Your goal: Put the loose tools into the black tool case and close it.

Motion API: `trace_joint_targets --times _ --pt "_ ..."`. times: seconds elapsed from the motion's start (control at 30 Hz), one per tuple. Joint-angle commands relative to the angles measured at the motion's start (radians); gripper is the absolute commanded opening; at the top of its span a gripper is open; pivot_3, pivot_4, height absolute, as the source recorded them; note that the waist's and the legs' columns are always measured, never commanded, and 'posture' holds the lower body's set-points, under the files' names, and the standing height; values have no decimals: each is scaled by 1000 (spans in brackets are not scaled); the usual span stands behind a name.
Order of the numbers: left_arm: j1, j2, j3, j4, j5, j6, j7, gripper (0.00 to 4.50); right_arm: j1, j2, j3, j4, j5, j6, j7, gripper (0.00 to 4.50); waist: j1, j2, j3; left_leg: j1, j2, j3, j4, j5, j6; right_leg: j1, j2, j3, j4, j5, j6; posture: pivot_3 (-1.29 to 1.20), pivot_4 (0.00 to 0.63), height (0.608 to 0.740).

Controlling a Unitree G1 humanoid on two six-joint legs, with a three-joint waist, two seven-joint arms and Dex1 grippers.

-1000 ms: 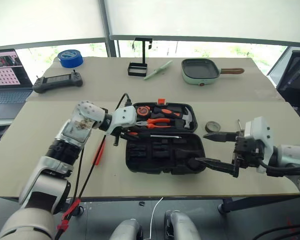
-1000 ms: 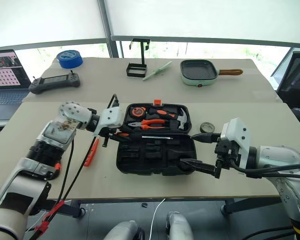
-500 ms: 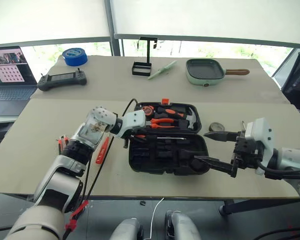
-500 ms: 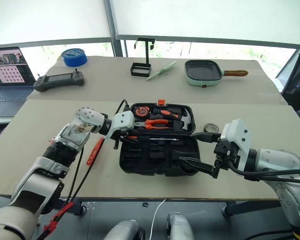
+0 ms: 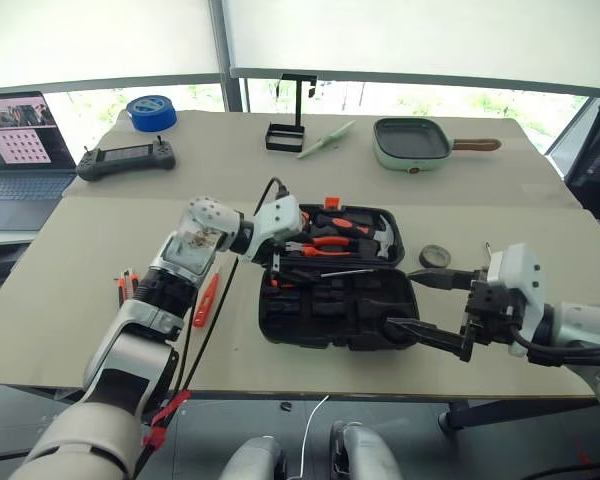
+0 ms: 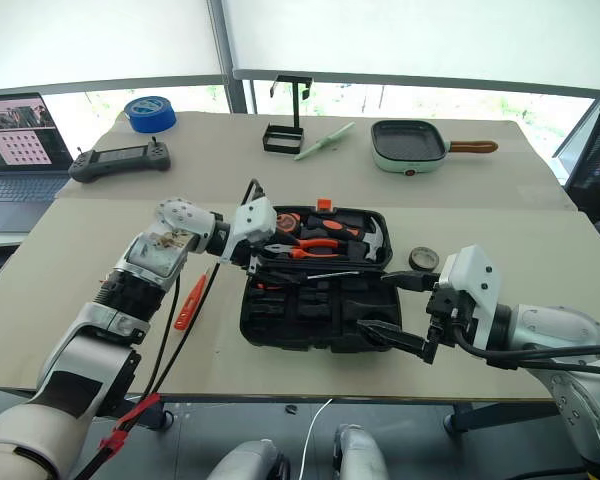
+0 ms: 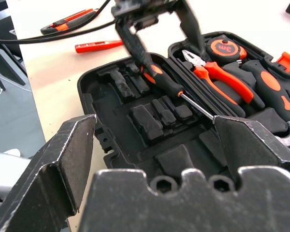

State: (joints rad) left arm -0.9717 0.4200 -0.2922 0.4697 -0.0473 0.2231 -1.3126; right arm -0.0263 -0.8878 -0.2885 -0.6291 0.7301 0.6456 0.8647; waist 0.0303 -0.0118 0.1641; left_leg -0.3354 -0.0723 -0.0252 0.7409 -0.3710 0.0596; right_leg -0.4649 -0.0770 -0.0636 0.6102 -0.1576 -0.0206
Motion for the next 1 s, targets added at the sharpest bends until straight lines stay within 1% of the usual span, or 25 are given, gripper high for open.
trace_joint_targets --times 0.03,0.07,0.1,0.17,0.2,0.43,0.53,0.7,0.9,1.0 --pt "-5 -14 -19 5 31 -44 30 4178 -11 7 -20 -30 17 -16 -9 4500 1 0 0 0 0 0 0 0 0 0 0 0 0 0 0 0 150 740" --pt "-4 -16 -26 19 44 -53 41 3907 -13 6 -20 -29 18 -15 -9 4500 1 0 0 0 0 0 0 0 0 0 0 0 0 0 0 0 150 740" --pt "-5 -17 -30 32 52 -49 49 3759 -15 5 -21 -27 19 -14 -8 4500 1 0 0 0 0 0 0 0 0 0 0 0 0 0 0 0 150 740" --pt "-7 -20 -33 49 59 -40 55 3032 -17 4 -22 -25 19 -14 -7 4500 1 0 0 0 0 0 0 0 0 0 0 0 0 0 0 0 150 740" --pt "-7 -20 -38 50 58 -34 44 2777 -16 4 -23 -23 17 -15 -5 4500 1 0 0 0 0 0 0 0 0 0 0 0 0 0 0 0 150 740" --pt "8 -22 -73 44 84 -45 26 2777 -15 9 -15 -21 10 -17 -11 4500 7 0 0 0 0 0 0 0 0 0 0 0 0 0 0 0 150 740" --pt "12 -35 -71 46 79 -37 34 2050 -16 12 -11 -22 6 -18 -14 4500 8 0 0 0 0 0 0 0 0 0 0 0 0 0 0 0 150 740" --pt "17 -30 -67 21 61 -17 -5 95 -8 14 -22 -18 1 -20 -14 4500 7 0 0 0 0 0 1 0 0 0 0 0 0 0 0 0 150 740" --pt "32 -21 -83 8 78 -17 -27 42 -10 17 -21 -20 3 -19 -20 4500 8 0 0 0 0 0 1 0 0 0 0 0 0 0 0 0 150 740" --pt "27 -29 -82 15 91 -41 -4 42 -12 17 -20 -20 5 -20 -23 4500 8 0 0 0 0 0 1 0 0 0 0 0 0 0 0 0 150 740"
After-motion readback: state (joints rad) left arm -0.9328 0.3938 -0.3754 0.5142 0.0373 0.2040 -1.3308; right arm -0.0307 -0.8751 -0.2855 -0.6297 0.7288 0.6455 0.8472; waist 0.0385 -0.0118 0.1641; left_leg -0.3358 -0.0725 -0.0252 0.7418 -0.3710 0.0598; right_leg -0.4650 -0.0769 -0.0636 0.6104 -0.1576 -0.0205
